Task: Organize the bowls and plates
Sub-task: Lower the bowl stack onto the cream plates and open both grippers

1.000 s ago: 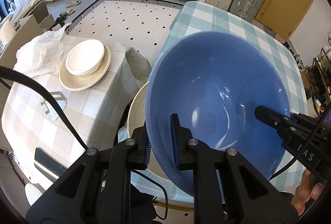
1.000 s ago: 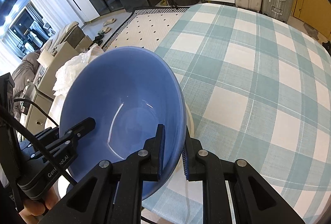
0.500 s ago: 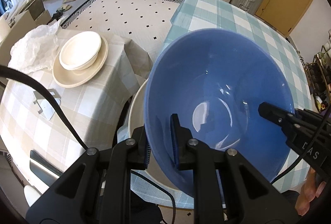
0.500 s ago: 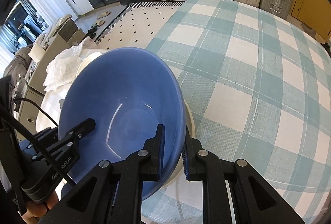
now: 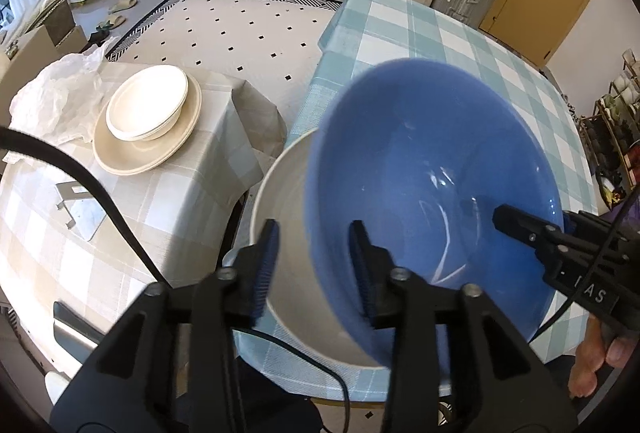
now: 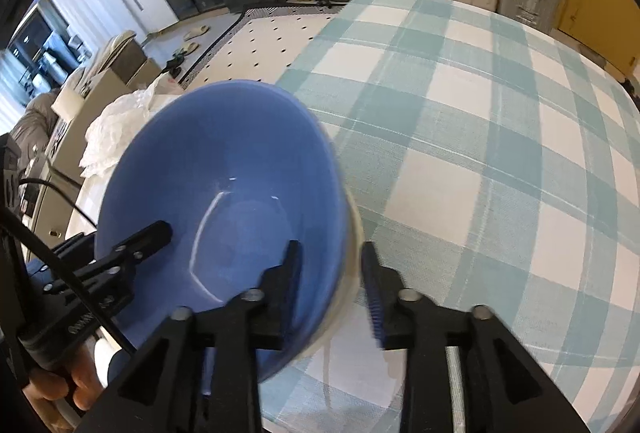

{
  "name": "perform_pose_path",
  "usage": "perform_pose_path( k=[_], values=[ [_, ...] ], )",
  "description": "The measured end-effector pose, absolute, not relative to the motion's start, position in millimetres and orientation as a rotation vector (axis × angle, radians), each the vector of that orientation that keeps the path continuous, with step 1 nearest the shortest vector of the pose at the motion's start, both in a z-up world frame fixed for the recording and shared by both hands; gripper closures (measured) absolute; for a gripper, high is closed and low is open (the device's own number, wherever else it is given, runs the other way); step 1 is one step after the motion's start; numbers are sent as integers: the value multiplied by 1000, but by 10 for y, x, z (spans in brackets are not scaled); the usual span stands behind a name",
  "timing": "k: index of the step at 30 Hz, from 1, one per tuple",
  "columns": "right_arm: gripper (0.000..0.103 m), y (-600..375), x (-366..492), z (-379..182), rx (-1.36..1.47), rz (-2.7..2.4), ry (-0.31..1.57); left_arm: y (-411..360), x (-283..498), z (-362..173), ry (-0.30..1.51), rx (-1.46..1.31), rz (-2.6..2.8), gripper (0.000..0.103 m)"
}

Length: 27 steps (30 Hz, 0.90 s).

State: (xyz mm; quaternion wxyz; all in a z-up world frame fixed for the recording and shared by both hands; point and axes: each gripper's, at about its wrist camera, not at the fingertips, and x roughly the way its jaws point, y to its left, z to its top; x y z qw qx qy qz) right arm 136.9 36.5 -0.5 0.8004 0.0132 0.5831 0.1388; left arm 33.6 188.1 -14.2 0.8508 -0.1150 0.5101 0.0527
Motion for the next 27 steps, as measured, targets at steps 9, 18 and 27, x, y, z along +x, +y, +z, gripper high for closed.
perform_pose_path(
  k=[9,18,27],
  values=[
    [42,153,1258,40,72,287,1200,1987,155,-52,1030,-230,94,43],
    [28,128,1205,231,68,291,1137,2013,34,147,979,-209,99,28],
    [4,86,870,581,-29,267,963,2032,-235,430,850,-165,111,21]
  ],
)
